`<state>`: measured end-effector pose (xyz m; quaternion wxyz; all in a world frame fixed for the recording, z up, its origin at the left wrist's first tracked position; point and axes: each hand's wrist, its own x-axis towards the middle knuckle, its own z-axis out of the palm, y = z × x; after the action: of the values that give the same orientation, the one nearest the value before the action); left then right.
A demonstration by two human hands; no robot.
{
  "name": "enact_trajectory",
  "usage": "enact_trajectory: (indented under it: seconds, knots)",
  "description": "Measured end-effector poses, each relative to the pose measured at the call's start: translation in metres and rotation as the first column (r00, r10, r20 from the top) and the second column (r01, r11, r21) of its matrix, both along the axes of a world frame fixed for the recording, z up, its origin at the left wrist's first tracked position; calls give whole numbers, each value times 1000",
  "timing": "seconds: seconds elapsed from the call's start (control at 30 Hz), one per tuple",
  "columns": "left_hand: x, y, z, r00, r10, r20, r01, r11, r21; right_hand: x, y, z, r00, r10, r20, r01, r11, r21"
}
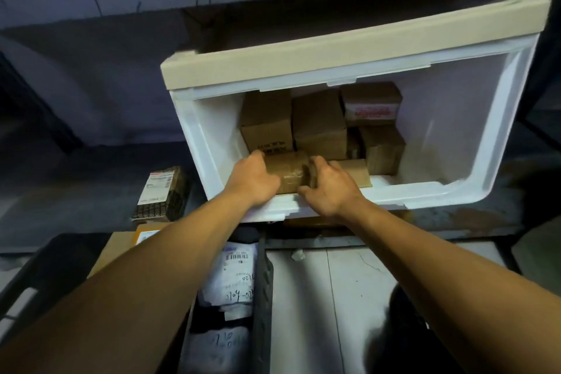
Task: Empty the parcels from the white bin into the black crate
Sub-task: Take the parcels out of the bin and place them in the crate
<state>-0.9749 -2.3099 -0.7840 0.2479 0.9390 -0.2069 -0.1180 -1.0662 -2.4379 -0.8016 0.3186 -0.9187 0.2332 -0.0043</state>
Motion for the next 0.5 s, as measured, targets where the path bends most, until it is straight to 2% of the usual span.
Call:
enact_trajectory:
  seconds: [0.33, 0.5]
  knots:
    - [15, -24, -26, 978, 179, -109, -194, 971, -138, 35, -9, -6, 996, -77, -36, 83, 970, 229]
    - [7, -31, -20, 926, 311, -213, -362, 890, -278, 34, -13, -2, 978, -206, 16, 178, 882, 435]
